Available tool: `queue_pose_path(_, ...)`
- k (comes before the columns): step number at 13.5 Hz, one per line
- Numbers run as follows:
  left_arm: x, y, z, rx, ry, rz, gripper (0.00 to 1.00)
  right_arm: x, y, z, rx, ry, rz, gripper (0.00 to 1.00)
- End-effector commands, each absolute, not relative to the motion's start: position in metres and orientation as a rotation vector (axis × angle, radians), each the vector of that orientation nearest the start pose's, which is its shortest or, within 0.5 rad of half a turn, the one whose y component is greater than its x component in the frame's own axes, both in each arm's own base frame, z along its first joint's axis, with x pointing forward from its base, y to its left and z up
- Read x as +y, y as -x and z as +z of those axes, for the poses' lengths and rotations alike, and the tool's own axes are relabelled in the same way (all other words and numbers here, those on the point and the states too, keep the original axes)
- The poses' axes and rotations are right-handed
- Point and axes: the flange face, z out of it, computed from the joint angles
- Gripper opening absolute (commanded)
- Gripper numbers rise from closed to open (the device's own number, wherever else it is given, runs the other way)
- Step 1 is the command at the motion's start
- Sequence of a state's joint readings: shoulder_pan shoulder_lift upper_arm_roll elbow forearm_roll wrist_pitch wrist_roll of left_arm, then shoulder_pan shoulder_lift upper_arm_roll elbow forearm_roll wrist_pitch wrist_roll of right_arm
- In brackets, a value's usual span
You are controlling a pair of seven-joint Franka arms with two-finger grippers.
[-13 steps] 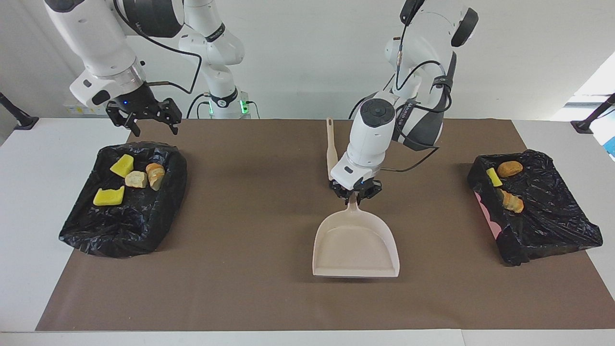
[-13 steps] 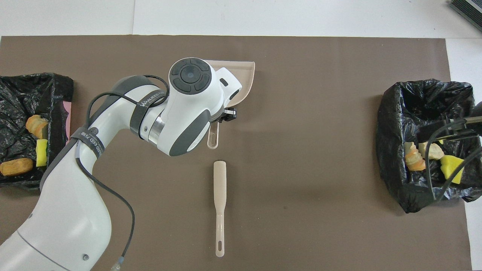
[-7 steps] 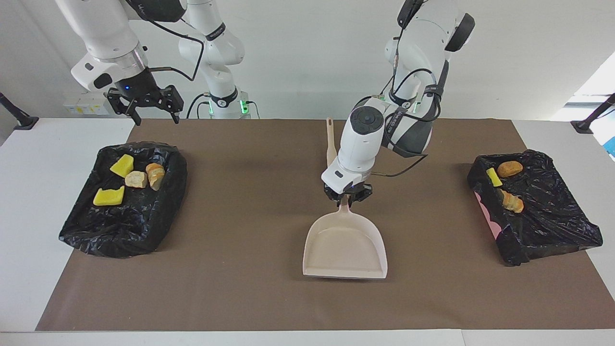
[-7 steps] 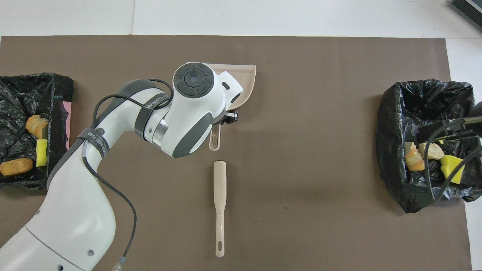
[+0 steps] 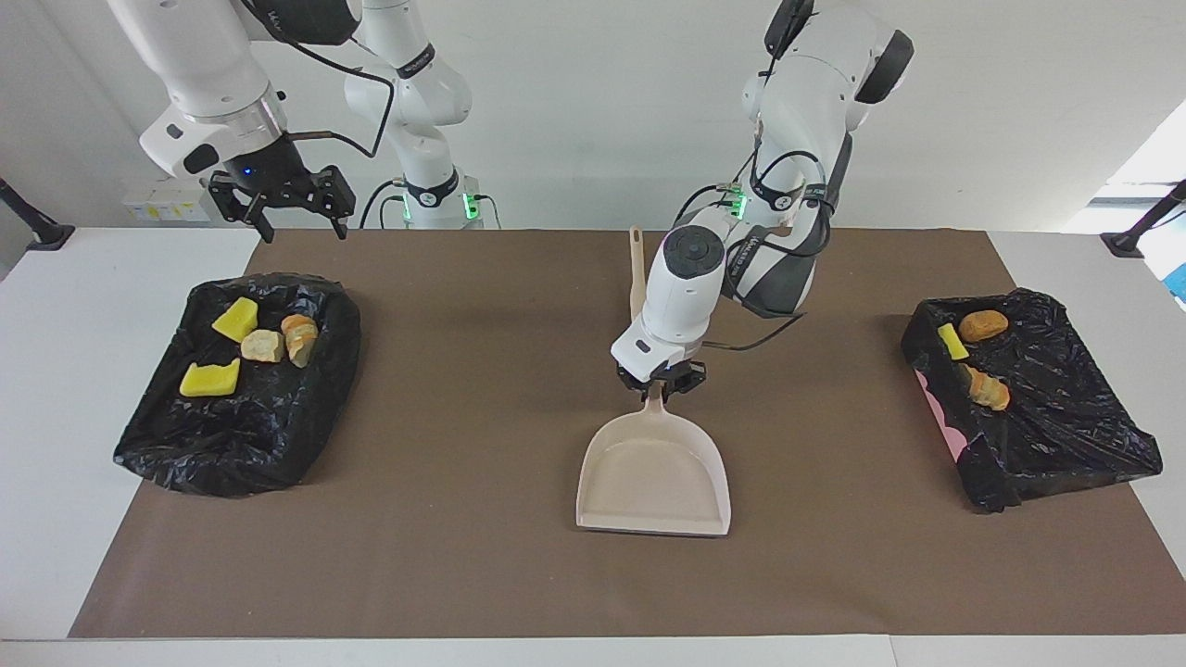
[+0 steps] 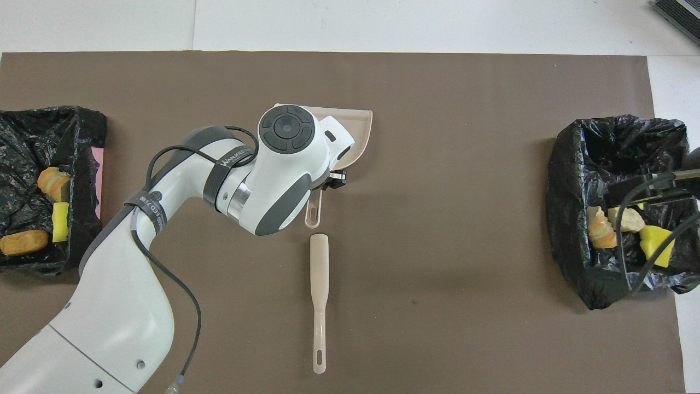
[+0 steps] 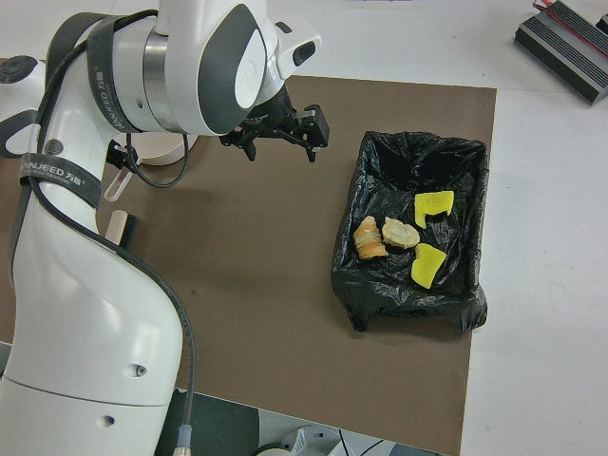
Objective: Sweep and dump trash in bin
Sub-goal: 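Bring the empty dustpan back beside the brush with the left gripper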
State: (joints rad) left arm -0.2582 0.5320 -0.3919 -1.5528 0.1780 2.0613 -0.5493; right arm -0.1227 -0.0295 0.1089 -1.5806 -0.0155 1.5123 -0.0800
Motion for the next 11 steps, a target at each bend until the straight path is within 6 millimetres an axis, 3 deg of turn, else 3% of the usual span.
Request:
queue_pose_path(1, -0.377, -0.574, 0.373, 0.195, 3.162, -0.016, 0.68, -0.006, -0.545, 0.633, -0.027, 3.154, -0.042, 1.00)
queue_pose_path(3, -0.367, -0.572, 0.391, 0.202, 3.138, -0.023, 0.93, -0.007, -0.547, 0.635, 0.094, 3.153, -0.068, 1.00)
queue_pose_path(4, -0.356, -0.572, 0.407, 0.189, 3.125, -0.040, 1.00, -0.006, -0.547, 0.634, 0.104, 3.151, -0.065, 1.00)
queue_pose_path(7, -0.309, -0.566, 0.451, 0.215, 3.055, -0.059, 1.00, -0.005, -0.546, 0.633, 0.102, 3.151, -0.046, 1.00)
queue_pose_path(11, -0.222, -0.550, 0.532, 0.307, 3.065, -0.059, 1.00, -0.008, -0.545, 0.633, 0.104, 3.152, -0.043, 1.00)
